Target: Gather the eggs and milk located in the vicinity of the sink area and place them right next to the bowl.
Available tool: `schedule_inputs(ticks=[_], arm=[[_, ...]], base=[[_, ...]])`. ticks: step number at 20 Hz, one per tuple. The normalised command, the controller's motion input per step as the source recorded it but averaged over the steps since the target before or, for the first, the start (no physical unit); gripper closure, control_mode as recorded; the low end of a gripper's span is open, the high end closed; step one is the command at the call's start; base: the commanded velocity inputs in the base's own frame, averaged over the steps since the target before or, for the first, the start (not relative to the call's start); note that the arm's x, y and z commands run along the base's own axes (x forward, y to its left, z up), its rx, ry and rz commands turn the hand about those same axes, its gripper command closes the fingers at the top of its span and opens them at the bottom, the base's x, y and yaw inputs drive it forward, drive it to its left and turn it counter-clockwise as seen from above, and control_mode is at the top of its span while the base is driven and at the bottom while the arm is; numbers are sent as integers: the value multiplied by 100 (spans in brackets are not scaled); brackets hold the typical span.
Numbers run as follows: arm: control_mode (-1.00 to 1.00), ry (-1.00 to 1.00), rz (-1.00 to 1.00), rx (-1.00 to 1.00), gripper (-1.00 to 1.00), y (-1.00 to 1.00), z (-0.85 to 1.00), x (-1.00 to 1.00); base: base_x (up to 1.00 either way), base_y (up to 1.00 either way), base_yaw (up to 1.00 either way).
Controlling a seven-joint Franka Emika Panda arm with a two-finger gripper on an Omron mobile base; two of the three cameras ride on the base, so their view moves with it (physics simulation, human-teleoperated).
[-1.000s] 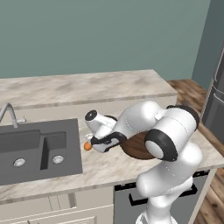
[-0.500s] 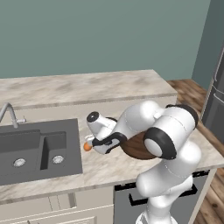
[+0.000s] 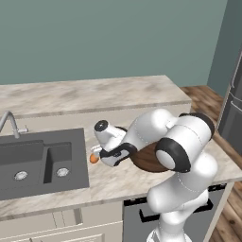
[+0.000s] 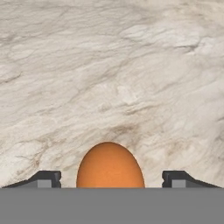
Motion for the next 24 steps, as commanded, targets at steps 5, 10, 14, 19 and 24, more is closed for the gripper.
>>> schedule_inputs(ticks=[5,10,14,19,24], arm=[[-100,0,0,1,100,0,-8,0],[-100,0,0,2,100,0,-13,0],[-100,7,0,0,100,-1,18,5],[-100,17,0,0,100,-3,14,-10],[-100,14,0,-1,100,0,22,-29]], base=[[0,0,0],[0,0,0],[0,0,0],[0,0,0],[0,0,0]])
